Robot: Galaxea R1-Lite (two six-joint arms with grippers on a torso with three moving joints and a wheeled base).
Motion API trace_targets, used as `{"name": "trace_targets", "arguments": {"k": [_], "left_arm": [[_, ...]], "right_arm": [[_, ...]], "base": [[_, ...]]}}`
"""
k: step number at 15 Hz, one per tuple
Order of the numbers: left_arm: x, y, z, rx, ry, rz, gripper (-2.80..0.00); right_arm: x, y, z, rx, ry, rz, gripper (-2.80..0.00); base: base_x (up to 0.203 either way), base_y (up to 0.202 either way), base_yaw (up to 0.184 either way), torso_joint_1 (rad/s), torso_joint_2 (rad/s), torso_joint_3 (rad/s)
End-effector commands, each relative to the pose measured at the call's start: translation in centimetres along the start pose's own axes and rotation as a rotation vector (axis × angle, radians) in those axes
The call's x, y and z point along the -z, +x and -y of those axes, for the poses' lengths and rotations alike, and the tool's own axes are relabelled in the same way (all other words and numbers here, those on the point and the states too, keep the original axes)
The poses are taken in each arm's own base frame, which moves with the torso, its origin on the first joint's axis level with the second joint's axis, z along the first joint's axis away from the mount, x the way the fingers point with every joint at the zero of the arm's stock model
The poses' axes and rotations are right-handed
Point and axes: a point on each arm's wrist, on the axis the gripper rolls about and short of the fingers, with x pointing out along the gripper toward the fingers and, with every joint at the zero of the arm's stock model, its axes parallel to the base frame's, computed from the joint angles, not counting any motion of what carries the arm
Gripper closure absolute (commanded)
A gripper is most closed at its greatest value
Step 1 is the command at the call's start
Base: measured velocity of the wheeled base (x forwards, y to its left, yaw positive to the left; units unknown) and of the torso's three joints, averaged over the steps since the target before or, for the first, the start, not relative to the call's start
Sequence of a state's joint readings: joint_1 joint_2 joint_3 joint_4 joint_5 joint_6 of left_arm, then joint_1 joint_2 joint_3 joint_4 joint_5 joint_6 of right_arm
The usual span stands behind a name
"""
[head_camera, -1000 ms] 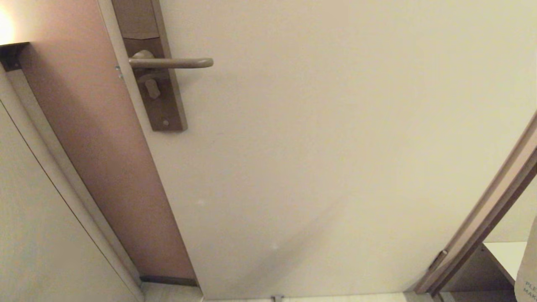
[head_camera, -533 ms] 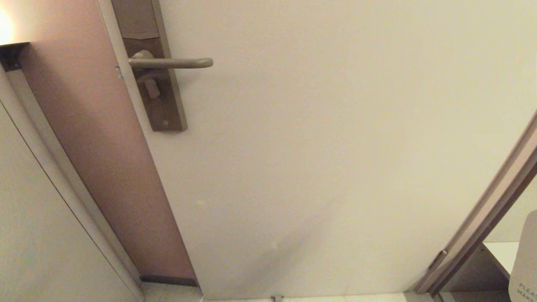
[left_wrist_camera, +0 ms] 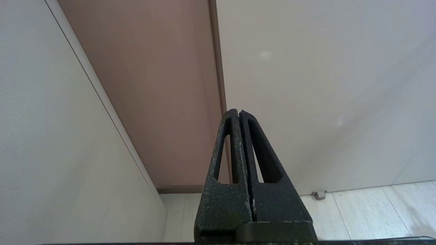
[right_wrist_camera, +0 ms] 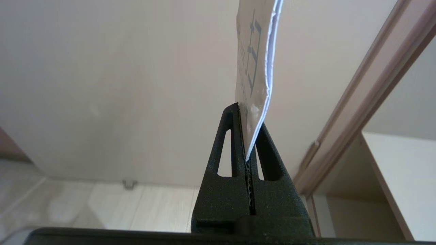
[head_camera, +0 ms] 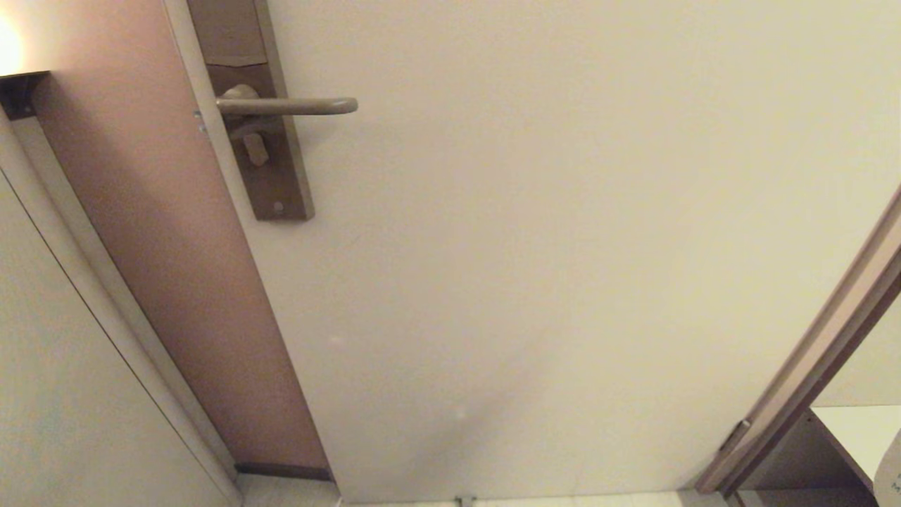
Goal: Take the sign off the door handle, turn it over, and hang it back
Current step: Hang the sign back with the other side facing out
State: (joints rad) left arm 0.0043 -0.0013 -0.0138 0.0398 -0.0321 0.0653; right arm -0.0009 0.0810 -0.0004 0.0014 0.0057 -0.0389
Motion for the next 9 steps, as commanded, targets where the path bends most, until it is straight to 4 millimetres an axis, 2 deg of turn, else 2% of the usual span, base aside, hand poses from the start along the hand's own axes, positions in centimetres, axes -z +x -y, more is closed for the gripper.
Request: {"name": "trace_targets", "arguments": {"k": [1,9], "left_arm": [[0.00,0.01,0.00,0.000,0.001,-0.001,0.00],[0.00,0.01,0.00,0.000,0.001,-0.001,0.00]], "right_arm": [[0.18,-0.48,-0.01,0.002,0.001,0.065,0.00],[0.22,-0.60,-0.01,0.003,0.002,0.080,0.00]], "base": [[0.000,0.000,0.000,0.000,0.00,0.000],[0.000,0.000,0.000,0.000,0.00,0.000]]}}
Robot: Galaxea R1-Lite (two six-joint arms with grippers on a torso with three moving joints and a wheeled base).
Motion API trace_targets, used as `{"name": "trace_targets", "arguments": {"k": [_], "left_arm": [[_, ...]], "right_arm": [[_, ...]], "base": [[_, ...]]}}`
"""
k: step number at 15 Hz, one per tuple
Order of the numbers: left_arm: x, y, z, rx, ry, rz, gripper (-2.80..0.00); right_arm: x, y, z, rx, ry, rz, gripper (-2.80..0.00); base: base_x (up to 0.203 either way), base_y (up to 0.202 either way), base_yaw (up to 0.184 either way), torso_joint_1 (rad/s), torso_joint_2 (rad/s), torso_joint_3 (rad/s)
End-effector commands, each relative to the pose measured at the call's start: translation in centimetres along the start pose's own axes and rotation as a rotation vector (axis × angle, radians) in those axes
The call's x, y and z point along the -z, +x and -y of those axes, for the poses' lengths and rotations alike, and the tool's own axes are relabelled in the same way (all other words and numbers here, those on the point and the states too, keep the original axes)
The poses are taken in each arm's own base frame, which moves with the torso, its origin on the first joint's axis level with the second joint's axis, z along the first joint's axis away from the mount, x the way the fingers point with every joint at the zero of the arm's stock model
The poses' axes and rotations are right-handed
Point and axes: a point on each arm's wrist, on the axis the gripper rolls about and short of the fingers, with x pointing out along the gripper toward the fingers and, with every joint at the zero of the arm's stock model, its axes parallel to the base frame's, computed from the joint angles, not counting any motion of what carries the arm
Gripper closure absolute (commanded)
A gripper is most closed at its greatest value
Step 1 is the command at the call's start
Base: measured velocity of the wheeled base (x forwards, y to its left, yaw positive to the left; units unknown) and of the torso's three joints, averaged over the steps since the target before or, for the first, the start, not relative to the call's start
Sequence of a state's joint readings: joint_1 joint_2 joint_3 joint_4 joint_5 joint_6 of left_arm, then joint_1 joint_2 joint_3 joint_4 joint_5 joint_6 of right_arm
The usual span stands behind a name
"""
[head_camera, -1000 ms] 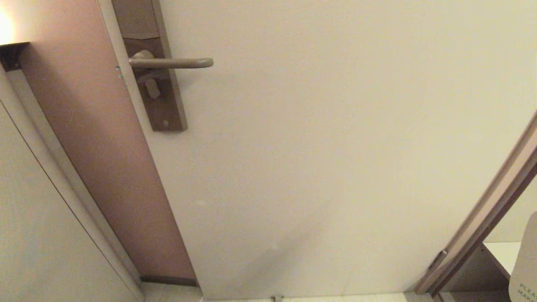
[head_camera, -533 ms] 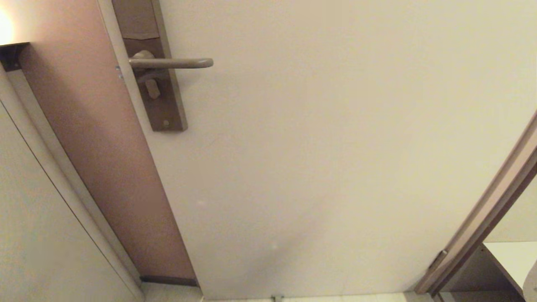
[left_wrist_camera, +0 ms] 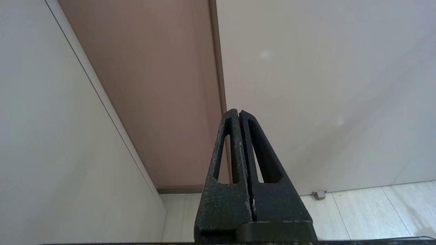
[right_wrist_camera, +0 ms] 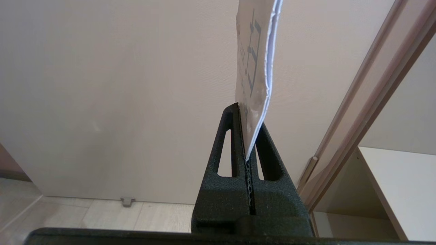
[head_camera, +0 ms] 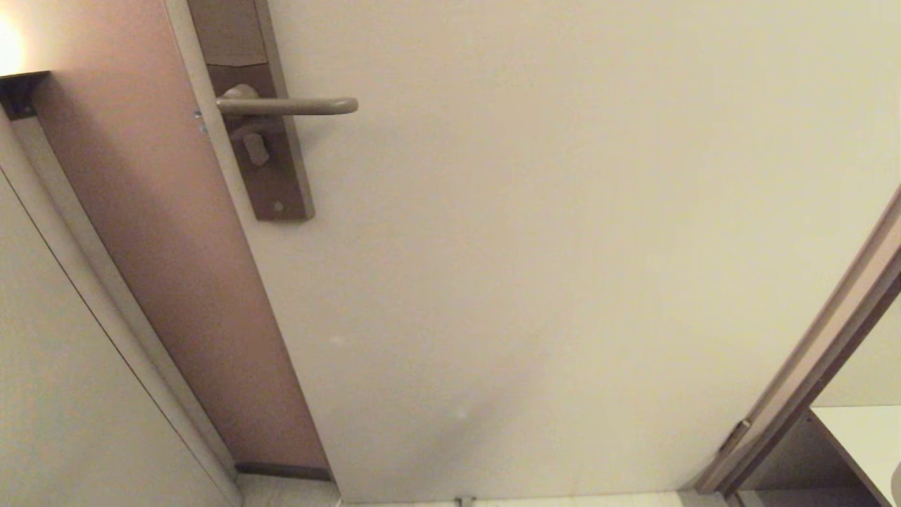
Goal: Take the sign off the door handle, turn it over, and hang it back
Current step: Hang the sign back with the other side facing out
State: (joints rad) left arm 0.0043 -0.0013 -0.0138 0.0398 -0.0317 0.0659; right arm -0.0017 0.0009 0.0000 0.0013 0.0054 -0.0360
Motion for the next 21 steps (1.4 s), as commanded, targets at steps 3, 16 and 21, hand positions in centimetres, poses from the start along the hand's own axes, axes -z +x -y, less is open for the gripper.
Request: {"name": "trace_targets", "arguments": {"k": [3,16,21], "left_arm": [[0.00,0.01,0.00,0.000,-0.001,-0.001,0.00],[0.00,0.01,0.01,0.002,0.008,-0.001,0.00],[0.00,0.01,0.00,-0.001,-0.030,-0.001,0.00]], "right_arm": [[0.00,-0.01,0.00,-0.001,-0.001,0.001,0.00],[0.00,-0.01,0.00,-0.001,0.000,0.001,0.00],[0.00,-0.01,0.00,-0.001,0.000,0.001,0.00]], "base": [[0.000,0.000,0.000,0.000,0.00,0.000],[0.000,0.000,0.000,0.000,0.00,0.000],[0.000,0.000,0.000,0.000,0.00,0.000]]}}
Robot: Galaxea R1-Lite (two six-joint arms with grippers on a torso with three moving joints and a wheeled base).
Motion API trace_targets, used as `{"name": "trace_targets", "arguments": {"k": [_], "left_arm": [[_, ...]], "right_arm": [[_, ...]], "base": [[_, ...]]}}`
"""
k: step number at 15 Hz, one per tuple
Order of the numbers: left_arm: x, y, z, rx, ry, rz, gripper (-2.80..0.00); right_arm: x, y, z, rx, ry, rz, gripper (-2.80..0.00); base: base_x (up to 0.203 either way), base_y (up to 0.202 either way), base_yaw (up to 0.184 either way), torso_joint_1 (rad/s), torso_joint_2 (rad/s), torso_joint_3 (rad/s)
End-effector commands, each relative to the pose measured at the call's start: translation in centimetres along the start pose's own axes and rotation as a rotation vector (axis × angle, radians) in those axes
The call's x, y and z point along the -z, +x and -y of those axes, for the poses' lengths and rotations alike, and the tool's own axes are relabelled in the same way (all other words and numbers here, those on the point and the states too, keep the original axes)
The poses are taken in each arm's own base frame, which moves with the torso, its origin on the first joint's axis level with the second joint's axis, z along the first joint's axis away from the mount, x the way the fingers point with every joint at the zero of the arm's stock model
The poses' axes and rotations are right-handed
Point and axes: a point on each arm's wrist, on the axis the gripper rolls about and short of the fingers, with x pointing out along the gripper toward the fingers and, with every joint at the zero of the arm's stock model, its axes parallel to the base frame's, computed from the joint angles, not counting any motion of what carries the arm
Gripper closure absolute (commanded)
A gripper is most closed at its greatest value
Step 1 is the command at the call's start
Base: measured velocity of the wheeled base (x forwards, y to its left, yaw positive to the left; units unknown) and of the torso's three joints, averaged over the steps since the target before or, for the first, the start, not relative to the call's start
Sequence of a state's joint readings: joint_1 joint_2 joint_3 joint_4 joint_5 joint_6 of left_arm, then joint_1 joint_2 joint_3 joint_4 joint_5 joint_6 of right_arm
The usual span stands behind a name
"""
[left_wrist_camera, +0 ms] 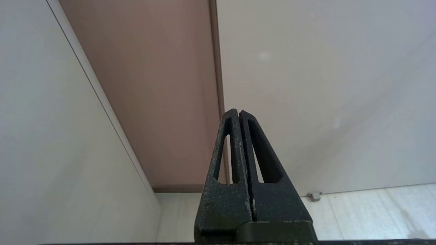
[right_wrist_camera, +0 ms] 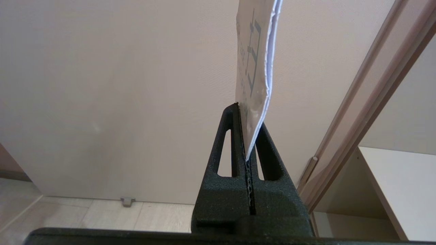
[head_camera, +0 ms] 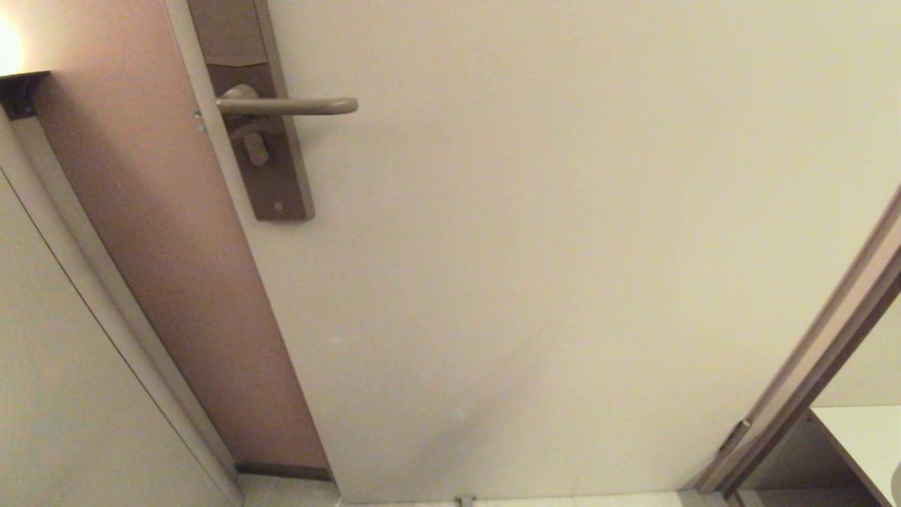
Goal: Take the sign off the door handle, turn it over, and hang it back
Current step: Hang the sign back with the other side facing out
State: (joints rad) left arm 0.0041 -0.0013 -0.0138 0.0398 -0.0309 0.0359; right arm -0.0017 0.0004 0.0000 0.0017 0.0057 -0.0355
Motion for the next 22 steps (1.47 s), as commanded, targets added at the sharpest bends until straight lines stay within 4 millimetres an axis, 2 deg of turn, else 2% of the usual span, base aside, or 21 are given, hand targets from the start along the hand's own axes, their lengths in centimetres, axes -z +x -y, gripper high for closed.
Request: {"name": "trace_targets", "arguments": {"k": [1,6,18,22], "left_arm": [[0.00,0.01,0.00,-0.001,-0.005,-0.001,0.00],[0.00,0.01,0.00,-0.001,-0.007,-0.001,0.00],[0.00,0.01,0.00,-0.001,-0.005,-0.001,0.00],[0.00,0.01,0.00,-0.001,-0.005,-0.001,0.00]], "right_arm": [[0.00,0.00,0.00,-0.001,-0.001,0.001,0.00],[0.00,0.00,0.00,-0.001,0.000,0.001,0.00],[0.00,0.00,0.00,-0.001,-0.001,0.001,0.00],[0.00,0.00,0.00,-0.001,-0.001,0.001,0.00]], "base": [[0.000,0.000,0.000,0.000,0.00,0.000],[0.001,0.014,0.000,0.000,0.00,0.000],[0.000,0.187,-0.001,0.001,0.00,0.002],[0.000,0.061,0.001,-0.002,0.00,0.003]]}}
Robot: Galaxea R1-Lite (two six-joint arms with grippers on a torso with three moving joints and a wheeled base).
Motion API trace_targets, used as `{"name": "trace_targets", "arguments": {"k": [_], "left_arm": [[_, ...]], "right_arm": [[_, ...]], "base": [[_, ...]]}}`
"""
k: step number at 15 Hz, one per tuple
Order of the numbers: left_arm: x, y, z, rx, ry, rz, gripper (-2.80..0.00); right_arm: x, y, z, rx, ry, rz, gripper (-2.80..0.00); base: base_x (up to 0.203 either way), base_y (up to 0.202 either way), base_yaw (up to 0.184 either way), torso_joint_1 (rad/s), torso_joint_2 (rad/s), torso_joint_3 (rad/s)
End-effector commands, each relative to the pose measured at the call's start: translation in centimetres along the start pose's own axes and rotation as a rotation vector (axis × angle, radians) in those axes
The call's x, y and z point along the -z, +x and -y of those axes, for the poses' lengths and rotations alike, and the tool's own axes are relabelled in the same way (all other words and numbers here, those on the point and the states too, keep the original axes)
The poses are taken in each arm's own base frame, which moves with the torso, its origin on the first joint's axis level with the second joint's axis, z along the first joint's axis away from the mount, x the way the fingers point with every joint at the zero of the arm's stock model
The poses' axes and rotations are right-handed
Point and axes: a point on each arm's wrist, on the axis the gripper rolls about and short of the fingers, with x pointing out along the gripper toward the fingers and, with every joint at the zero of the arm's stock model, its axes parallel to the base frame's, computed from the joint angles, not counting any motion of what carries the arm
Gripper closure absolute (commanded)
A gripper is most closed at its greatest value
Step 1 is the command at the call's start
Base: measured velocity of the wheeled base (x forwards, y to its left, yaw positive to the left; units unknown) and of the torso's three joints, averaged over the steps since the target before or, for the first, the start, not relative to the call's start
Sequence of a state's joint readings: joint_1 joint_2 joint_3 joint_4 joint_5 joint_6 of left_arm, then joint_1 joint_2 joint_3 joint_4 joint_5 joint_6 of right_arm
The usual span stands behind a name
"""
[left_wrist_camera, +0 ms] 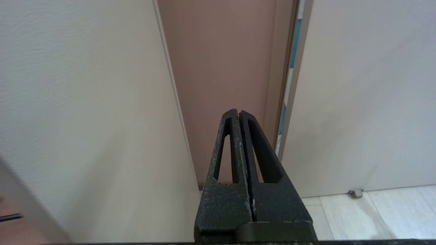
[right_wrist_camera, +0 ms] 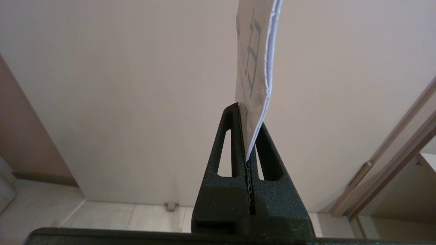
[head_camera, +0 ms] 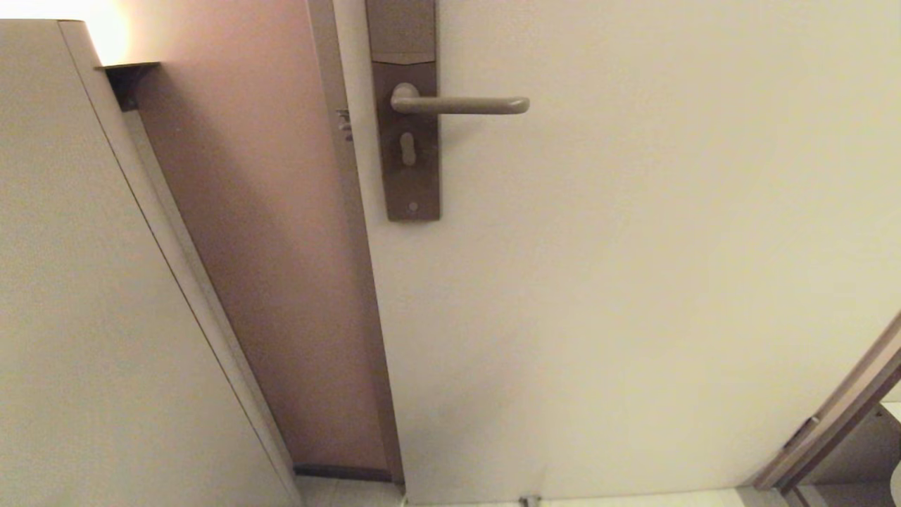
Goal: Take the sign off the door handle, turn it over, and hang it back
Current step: Hang the sign back with the other side facing out
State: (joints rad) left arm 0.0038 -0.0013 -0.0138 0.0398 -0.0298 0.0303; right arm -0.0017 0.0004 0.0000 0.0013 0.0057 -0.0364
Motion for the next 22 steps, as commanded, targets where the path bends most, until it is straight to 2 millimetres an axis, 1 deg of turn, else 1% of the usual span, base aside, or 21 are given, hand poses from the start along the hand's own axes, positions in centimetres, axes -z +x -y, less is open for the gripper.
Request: {"name": "trace_targets", "arguments": {"k": [1,22], "left_arm": [[0.00,0.01,0.00,0.000,0.000,-0.001,0.00],[0.00,0.01,0.00,0.000,-0.001,-0.001,0.00]], "right_arm": [[0.00,0.00,0.00,-0.001,0.000,0.000,0.00],[0.00,0.00,0.00,-0.002,-0.008,0.000,0.00]], "base": [[0.000,0.000,0.000,0.000,0.00,0.000],[0.000,0.000,0.000,0.000,0.00,0.000]]}}
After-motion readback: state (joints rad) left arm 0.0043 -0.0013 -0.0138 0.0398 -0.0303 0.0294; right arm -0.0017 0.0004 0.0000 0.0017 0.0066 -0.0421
